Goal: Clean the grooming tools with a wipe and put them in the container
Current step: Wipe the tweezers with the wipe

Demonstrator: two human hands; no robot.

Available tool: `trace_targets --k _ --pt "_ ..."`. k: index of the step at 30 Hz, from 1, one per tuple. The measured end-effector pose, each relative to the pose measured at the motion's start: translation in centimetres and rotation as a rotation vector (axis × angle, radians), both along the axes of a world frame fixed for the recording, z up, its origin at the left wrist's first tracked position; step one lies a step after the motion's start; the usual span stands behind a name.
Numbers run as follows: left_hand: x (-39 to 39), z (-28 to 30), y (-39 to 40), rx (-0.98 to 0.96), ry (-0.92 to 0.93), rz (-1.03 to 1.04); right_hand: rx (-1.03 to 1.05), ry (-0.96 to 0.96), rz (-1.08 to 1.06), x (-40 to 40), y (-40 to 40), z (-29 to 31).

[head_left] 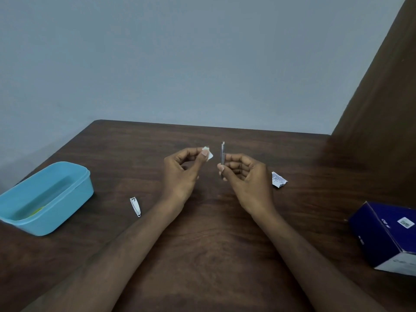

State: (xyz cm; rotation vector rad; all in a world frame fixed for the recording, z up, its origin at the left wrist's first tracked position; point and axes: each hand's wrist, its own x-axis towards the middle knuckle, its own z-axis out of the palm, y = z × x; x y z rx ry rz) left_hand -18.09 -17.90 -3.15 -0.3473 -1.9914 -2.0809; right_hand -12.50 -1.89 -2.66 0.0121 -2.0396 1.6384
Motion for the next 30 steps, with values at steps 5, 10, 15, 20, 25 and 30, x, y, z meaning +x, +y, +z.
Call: trace_targets --k 5,10,15,20,25,30 --pt "0.2 0.1 0.2 -0.042 0.030 -0.044 0.028 0.000 -0.003 0.2 -0.3 -0.1" --pt "0.3 0.0 0.2 -0.091 0.064 -0.103 0.105 0.012 -0.021 0.2 -0.4 -0.3" --pt "0.3 0.0 -0.1 -0.199 0.075 -0.123 0.277 0.079 -0.103 0.7 -0.5 0.0" --pt "0.7 0.0 -0.1 -0.374 0.130 -0.074 0.329 0.068 -0.104 0.8 0.1 0.0" --pt "1.3 0.2 -0.2 -0.550 0.268 0.031 0.289 0.025 -0.045 0.7 0.2 0.0" --pt "1.8 0.5 -0.1 -0.690 0.351 0.071 -0.040 -0.072 0.011 0.4 0.2 0.3"
